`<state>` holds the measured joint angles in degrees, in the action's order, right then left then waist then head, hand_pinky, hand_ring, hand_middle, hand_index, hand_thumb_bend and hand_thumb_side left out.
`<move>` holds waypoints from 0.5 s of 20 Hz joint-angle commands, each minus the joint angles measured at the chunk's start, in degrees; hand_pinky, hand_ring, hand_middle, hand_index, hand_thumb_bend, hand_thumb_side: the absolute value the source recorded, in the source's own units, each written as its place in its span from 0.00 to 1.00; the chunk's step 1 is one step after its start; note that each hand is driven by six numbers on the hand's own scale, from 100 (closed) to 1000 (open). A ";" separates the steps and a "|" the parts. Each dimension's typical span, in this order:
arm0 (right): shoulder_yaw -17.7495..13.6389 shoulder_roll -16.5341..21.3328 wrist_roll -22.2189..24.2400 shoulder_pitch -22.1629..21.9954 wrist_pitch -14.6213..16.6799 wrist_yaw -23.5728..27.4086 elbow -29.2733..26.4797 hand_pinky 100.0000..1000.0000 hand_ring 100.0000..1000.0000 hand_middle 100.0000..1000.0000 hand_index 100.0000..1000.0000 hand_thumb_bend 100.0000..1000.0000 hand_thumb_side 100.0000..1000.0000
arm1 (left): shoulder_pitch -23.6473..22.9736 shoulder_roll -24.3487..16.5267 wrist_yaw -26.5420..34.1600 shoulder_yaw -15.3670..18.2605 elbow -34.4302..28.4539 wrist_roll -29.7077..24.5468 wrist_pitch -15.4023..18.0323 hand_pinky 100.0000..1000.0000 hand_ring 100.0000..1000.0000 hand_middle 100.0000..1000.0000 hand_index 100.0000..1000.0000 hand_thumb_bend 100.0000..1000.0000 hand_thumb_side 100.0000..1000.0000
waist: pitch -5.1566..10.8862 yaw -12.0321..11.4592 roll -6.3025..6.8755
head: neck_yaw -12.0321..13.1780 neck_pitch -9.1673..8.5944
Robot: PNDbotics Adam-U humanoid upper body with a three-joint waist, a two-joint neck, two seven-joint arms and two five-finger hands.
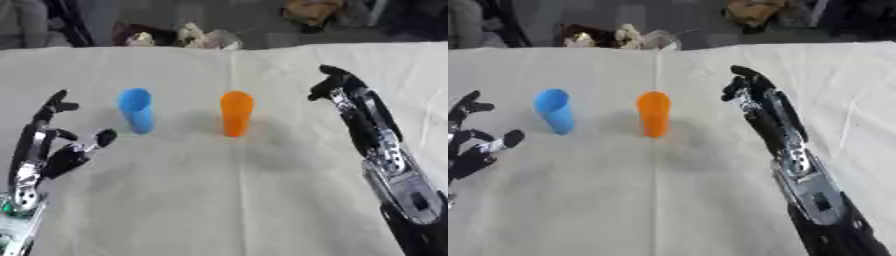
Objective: Pour the contents of one cup into another cup.
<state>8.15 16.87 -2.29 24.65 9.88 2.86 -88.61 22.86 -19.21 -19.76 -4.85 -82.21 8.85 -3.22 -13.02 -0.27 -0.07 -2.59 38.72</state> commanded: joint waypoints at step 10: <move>-0.03 0.32 0.50 0.54 0.09 0.11 -0.78 0.82 0.58 0.53 0.86 0.00 0.70 | 7.55 -1.66 -4.08 -2.02 8.41 -1.74 1.93 0.56 1.00 0.75 0.98 0.99 0.59 | 1.34 0.61 0.00 | 0.47 -0.14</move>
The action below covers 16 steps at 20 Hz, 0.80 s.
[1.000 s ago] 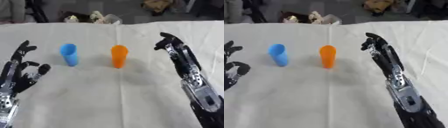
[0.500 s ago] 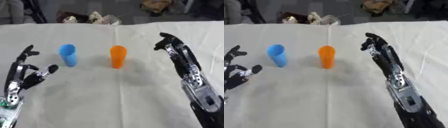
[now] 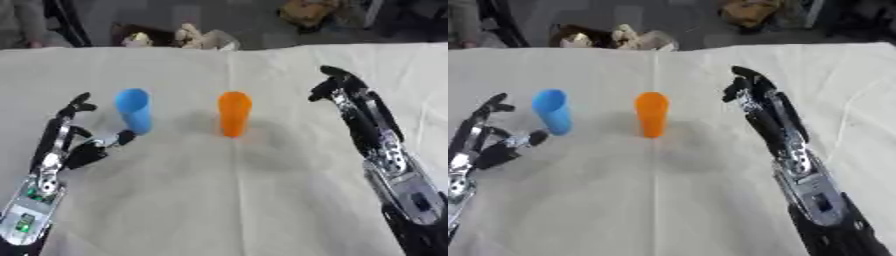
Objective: Pour the contents of one cup into another cup.
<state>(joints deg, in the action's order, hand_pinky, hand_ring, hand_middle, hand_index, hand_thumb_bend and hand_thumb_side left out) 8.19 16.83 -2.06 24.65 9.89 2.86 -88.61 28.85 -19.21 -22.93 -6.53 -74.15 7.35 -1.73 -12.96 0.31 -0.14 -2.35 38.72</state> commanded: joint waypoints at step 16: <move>0.08 0.24 0.50 0.68 0.09 0.21 -0.72 0.82 0.58 0.53 0.86 0.00 0.69 | 6.83 -1.62 -8.34 -2.65 5.74 -2.79 1.01 0.61 1.00 0.74 0.95 0.96 0.61 | 1.50 1.24 0.55 | 0.46 -0.18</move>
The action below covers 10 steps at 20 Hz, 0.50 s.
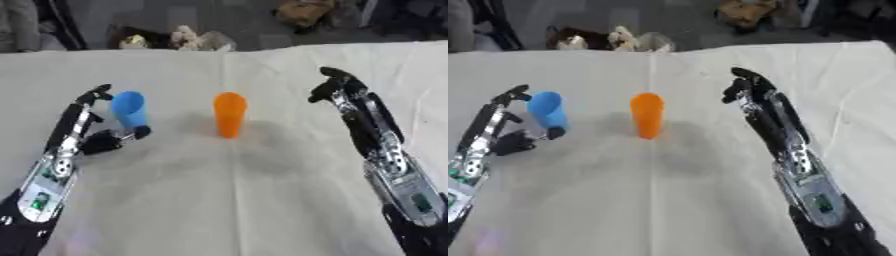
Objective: Pour the contents of one cup into another cup.
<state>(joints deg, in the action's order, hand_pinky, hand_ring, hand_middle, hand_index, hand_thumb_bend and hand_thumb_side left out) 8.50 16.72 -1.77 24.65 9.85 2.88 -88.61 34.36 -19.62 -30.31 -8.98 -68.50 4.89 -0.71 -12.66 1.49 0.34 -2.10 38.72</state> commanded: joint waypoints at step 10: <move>-0.16 0.28 0.33 0.70 0.14 0.27 -0.69 0.82 0.58 0.53 0.86 0.00 0.69 | 2.59 -0.41 -0.75 -0.61 2.56 0.19 0.79 0.68 1.00 0.77 0.96 0.97 0.67 | 1.09 0.38 -0.03 | 0.24 -0.32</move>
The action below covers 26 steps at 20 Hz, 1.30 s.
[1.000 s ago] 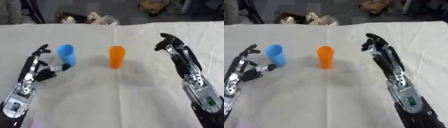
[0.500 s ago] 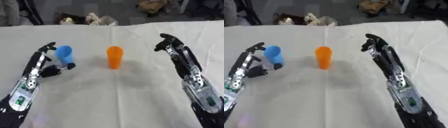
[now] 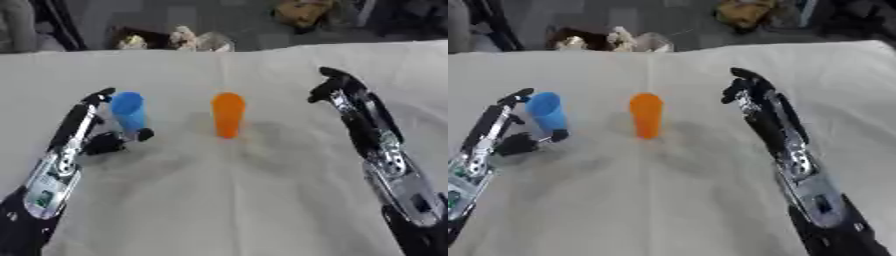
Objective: Pour the contents of one cup into another cup.
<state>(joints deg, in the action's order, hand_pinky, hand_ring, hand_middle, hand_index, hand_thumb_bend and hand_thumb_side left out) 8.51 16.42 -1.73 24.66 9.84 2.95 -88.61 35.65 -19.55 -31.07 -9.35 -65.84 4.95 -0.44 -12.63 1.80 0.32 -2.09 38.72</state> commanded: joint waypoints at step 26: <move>0.00 0.38 0.61 0.88 0.18 0.38 -0.61 0.82 0.58 0.53 0.86 0.00 0.70 | 3.08 1.13 3.28 -0.47 6.36 2.38 5.44 0.71 1.00 0.67 0.90 0.93 0.61 | 0.36 0.33 -0.36 | 0.17 -0.47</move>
<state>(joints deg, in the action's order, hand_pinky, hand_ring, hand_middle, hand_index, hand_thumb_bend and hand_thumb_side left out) 8.55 16.39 -1.29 24.70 9.87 3.12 -88.61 37.90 -18.14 -28.37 -9.84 -59.50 7.36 4.74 -13.01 2.09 0.04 -1.95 38.68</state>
